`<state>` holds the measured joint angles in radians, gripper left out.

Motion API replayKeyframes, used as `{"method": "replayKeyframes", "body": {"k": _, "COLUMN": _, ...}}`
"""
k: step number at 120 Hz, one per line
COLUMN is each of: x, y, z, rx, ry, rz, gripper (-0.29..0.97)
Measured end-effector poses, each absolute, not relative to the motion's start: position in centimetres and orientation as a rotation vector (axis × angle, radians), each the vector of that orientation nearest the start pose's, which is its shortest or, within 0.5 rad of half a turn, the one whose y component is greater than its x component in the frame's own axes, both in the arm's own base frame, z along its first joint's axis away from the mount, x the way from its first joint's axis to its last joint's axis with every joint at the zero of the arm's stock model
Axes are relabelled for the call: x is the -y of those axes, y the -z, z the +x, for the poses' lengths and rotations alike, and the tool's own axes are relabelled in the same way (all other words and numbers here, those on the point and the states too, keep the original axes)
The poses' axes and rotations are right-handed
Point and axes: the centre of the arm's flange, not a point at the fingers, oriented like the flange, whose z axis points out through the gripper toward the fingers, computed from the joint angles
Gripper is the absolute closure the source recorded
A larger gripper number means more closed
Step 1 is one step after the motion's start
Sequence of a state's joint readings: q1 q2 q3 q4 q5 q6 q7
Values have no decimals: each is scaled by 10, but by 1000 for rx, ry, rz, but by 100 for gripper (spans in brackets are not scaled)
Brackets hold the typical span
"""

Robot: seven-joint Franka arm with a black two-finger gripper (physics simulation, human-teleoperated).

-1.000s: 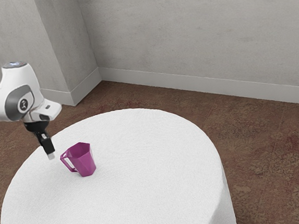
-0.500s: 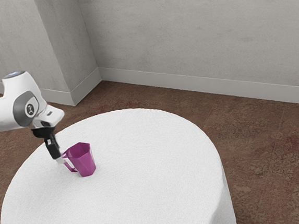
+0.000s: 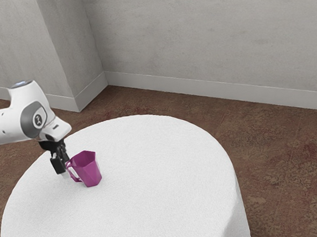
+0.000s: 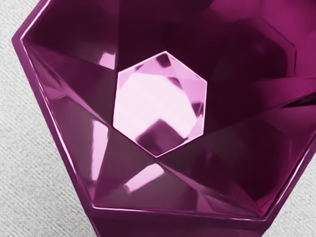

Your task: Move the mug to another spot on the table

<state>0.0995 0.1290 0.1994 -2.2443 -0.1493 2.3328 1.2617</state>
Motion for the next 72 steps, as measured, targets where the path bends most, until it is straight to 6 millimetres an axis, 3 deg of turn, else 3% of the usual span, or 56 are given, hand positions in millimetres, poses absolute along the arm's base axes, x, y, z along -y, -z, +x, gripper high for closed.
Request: {"method": "replayKeyframes", "body": {"k": 72, "x": -151, "y": -291, "z": 515, "rx": -1426, "ry": 104, "rz": -2904, "gripper": 3}}
